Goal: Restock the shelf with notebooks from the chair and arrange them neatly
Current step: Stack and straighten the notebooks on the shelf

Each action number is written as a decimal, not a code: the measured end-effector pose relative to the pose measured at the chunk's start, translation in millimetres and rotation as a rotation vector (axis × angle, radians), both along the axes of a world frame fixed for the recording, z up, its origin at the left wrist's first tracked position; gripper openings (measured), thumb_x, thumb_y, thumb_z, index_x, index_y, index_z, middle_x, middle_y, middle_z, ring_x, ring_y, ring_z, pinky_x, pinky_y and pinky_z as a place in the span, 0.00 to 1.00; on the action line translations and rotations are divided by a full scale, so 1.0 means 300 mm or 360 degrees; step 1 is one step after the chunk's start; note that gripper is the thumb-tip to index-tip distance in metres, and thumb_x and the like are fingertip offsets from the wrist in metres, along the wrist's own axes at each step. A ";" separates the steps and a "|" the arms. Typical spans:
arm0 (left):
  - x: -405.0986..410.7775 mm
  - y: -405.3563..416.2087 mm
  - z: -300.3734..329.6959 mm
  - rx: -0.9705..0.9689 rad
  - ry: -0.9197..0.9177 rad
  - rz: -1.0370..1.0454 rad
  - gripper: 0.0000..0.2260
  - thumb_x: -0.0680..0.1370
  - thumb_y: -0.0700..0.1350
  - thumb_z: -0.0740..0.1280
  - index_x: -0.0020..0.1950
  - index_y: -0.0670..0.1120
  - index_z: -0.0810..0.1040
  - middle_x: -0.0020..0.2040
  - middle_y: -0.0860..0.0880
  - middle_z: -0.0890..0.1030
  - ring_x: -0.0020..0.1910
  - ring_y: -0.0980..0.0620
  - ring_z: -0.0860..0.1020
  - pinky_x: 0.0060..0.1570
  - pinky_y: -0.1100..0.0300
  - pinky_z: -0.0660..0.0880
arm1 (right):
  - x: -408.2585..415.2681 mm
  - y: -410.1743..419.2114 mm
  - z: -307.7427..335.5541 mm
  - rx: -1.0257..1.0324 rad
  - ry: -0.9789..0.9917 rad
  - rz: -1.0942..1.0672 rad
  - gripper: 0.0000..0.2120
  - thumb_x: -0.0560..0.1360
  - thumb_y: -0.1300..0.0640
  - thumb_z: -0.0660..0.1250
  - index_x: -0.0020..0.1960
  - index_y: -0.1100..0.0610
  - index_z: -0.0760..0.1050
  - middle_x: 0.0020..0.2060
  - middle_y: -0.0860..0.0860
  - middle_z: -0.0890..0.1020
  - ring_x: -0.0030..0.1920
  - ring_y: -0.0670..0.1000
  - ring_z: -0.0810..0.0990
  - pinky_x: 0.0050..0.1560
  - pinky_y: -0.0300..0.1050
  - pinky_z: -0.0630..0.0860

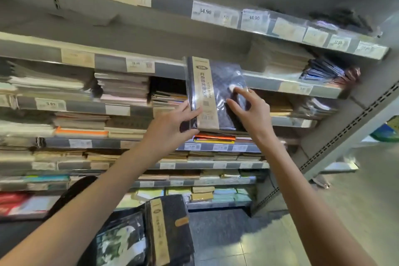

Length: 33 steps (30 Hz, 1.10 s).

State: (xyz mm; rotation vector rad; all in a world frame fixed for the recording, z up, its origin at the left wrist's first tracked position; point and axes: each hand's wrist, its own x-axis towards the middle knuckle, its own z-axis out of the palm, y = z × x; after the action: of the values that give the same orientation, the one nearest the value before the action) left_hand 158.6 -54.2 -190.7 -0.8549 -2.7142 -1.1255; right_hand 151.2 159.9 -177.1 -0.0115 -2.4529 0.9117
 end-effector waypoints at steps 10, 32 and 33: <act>0.099 -0.068 -0.583 0.0016 -0.0667 0.0138 0.26 0.74 0.44 0.70 0.67 0.61 0.66 0.73 0.55 0.58 0.69 0.53 0.66 0.70 0.56 0.57 | 0.038 -0.052 -0.603 0.0047 -0.0458 0.0147 0.18 0.71 0.50 0.70 0.61 0.50 0.74 0.55 0.51 0.78 0.54 0.52 0.77 0.55 0.51 0.74; 0.387 -0.090 -1.533 -0.0340 -0.1217 0.0584 0.36 0.72 0.63 0.64 0.74 0.62 0.48 0.75 0.55 0.56 0.71 0.51 0.64 0.65 0.52 0.67 | 0.234 -0.081 -1.519 -0.0156 -0.1110 0.0150 0.32 0.72 0.50 0.69 0.72 0.50 0.60 0.68 0.52 0.62 0.68 0.49 0.61 0.63 0.40 0.59; 0.367 -0.102 -1.531 -0.0262 -0.1176 0.0667 0.32 0.73 0.63 0.62 0.74 0.60 0.54 0.74 0.54 0.60 0.69 0.51 0.67 0.64 0.51 0.69 | 0.205 -0.065 -1.510 -0.0191 -0.1109 0.0149 0.32 0.72 0.49 0.69 0.72 0.51 0.60 0.68 0.51 0.63 0.68 0.49 0.61 0.63 0.40 0.59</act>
State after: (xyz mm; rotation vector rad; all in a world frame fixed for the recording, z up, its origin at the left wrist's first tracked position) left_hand 268.8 -84.8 -649.9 0.2029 -3.3485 -1.3115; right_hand 212.7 140.5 -630.2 -0.3064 -3.0409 1.2567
